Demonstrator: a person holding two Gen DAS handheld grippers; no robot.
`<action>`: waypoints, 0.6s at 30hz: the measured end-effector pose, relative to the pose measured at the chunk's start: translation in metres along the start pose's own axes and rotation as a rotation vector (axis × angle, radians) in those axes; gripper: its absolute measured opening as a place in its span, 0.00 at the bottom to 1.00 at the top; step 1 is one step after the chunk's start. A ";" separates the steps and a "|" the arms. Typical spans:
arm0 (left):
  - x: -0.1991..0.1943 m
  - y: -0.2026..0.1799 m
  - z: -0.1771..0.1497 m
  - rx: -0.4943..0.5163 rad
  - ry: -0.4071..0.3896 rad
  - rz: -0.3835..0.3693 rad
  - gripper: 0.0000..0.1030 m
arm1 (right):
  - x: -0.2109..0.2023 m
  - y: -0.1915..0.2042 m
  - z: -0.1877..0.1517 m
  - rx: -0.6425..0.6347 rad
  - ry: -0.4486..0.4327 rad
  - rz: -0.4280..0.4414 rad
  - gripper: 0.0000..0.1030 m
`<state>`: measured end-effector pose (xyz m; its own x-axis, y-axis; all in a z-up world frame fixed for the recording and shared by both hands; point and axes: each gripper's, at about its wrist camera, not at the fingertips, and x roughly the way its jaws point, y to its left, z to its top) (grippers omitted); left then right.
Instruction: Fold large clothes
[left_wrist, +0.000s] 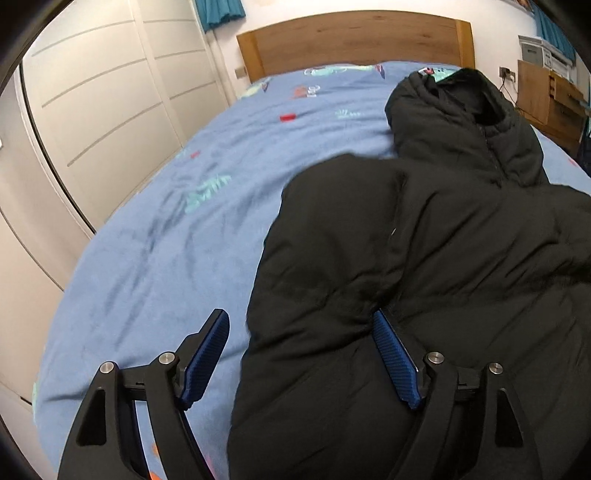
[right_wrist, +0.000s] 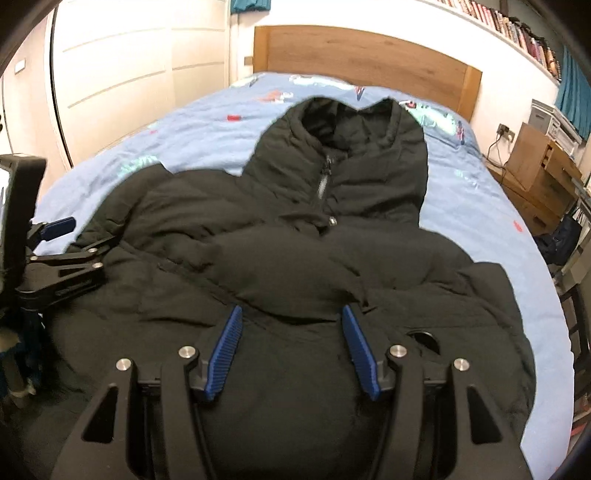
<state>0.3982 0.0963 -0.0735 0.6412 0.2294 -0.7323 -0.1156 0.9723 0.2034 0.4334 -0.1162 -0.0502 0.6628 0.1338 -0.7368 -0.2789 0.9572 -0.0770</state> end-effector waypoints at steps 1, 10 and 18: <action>-0.002 0.003 -0.004 -0.002 0.005 -0.009 0.78 | -0.001 -0.003 -0.003 -0.004 0.000 0.003 0.53; -0.041 0.016 -0.019 -0.046 0.002 -0.081 0.78 | -0.040 -0.028 -0.029 0.020 0.027 -0.067 0.53; -0.038 0.014 -0.040 -0.044 0.107 -0.161 0.78 | -0.049 -0.015 -0.049 0.018 0.067 0.001 0.53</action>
<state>0.3418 0.1032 -0.0687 0.5704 0.0720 -0.8182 -0.0522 0.9973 0.0514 0.3709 -0.1495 -0.0454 0.6144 0.1179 -0.7801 -0.2663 0.9617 -0.0644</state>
